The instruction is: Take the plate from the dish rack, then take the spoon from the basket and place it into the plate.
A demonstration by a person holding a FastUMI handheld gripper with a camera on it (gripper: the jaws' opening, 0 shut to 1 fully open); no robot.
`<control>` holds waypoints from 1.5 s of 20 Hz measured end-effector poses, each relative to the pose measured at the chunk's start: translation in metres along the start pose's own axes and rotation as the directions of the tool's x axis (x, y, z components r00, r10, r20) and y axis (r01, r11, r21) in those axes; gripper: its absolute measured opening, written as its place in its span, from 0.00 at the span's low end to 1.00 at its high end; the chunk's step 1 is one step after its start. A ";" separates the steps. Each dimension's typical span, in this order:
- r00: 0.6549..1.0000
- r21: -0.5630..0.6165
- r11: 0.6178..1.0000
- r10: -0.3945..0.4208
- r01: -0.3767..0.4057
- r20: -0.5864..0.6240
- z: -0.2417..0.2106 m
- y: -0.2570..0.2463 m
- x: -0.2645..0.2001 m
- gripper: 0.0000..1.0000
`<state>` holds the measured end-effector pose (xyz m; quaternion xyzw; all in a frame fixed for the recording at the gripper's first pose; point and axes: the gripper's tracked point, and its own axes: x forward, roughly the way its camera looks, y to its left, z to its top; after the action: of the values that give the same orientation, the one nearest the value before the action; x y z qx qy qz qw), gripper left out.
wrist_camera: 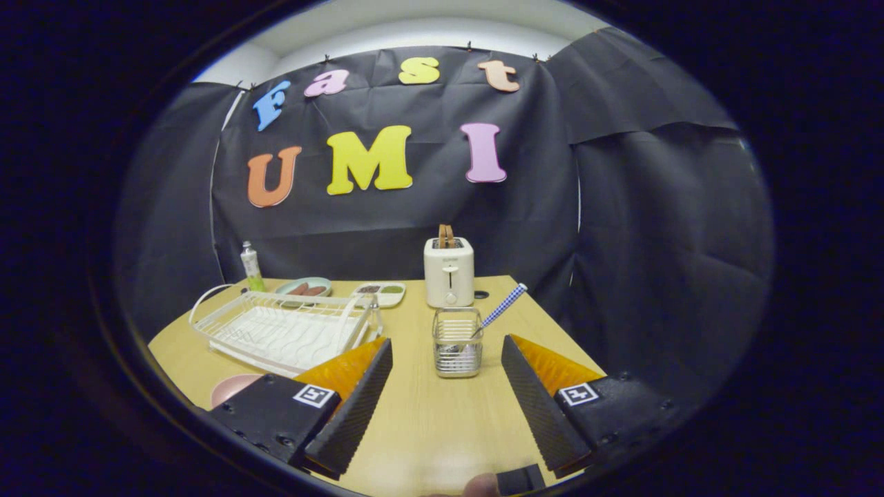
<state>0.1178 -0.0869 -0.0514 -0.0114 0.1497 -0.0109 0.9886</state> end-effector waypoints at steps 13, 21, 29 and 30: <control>0.994 0.054 0.994 0.099 -0.096 -0.052 0.014 -0.061 0.147 0.84; 0.989 0.110 0.985 0.139 -0.132 -0.055 0.021 -0.047 0.160 0.38; 0.993 0.100 0.990 0.106 -0.101 -0.050 0.035 -0.014 0.144 0.08; 0.996 0.098 0.992 0.086 -0.082 -0.038 0.040 -0.015 0.143 0.08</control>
<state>0.2663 -0.1047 -0.0552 0.0426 0.1700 0.0231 0.9842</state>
